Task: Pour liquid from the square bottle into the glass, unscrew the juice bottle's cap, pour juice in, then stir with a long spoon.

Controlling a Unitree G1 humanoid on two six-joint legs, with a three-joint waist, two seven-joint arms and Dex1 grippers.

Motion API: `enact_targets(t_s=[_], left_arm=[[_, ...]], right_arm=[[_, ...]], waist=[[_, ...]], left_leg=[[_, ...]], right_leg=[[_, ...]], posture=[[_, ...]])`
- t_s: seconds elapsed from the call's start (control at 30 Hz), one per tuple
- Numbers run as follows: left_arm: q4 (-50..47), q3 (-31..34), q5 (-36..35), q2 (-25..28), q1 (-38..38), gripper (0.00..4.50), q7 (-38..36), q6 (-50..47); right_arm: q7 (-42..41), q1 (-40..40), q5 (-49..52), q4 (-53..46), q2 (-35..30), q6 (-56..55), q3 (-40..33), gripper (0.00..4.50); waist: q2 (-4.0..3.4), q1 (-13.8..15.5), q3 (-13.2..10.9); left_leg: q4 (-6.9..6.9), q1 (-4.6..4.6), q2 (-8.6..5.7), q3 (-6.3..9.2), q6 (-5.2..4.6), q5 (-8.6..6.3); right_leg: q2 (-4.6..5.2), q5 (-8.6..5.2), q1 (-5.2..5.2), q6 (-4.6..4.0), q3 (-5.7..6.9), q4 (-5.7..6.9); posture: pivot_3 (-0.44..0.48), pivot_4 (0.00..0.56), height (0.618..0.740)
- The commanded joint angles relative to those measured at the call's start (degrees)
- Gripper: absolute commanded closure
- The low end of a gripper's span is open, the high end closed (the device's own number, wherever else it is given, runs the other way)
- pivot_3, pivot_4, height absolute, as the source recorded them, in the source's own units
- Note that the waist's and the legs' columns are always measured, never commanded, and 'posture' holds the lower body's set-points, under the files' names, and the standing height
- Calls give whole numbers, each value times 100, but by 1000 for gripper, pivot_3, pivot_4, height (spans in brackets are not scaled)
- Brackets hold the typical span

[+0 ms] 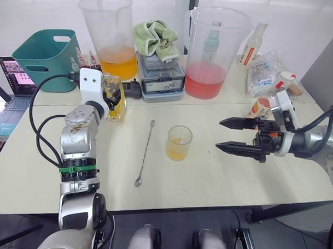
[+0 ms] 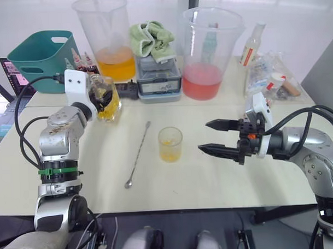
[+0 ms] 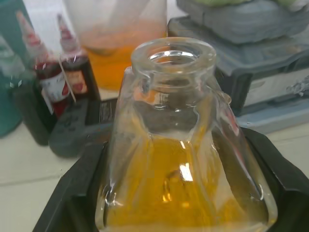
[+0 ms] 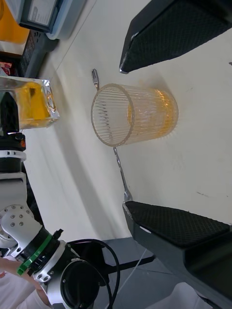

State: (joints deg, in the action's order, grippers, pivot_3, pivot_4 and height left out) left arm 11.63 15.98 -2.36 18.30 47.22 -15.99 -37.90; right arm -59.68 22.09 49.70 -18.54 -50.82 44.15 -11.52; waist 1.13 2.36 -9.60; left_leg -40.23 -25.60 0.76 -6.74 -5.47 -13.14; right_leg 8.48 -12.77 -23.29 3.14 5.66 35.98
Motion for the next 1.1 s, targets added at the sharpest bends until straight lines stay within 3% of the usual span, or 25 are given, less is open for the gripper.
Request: enact_targets(t_s=[0.03,0.33,0.63,0.7,0.77,1.1], left_arm=[[-375,139,-322,32,270,1707,111,100],[-338,69,-553,43,27,1707,294,50],[-292,-450,-371,323,-95,1707,254,175],[-301,-487,-395,339,-109,660,260,176],[-319,-521,-399,364,-127,64,260,221],[-809,-195,-817,493,396,19,129,721]], right_arm=[[-26,128,53,-72,15,-50,-67,29],[-17,132,40,-82,-2,-6,-45,29],[-20,154,27,-76,20,-42,-29,29],[-22,161,26,-71,22,-43,-26,0],[-30,150,32,-75,18,-46,-35,0],[-38,188,41,-47,26,-59,-29,0]], waist=[[6,1,-3],[7,-19,-4],[7,-16,-3],[7,-15,-3],[7,-16,-3],[8,-8,-3]], left_leg=[[0,0,0,0,0,0],[3,0,0,0,5,2],[3,2,0,0,5,2],[3,2,0,0,5,2],[3,2,0,0,6,2],[3,6,0,1,6,2]], right_leg=[[0,0,0,0,0,0],[0,1,0,0,0,-1],[0,1,-1,0,-1,-3],[0,1,-1,0,-2,-3],[0,1,0,0,-2,-6],[3,1,-1,-1,-3,-11]], posture=[[0,150,739],[0,150,739],[0,150,739],[0,150,739],[0,150,739],[0,150,739]])
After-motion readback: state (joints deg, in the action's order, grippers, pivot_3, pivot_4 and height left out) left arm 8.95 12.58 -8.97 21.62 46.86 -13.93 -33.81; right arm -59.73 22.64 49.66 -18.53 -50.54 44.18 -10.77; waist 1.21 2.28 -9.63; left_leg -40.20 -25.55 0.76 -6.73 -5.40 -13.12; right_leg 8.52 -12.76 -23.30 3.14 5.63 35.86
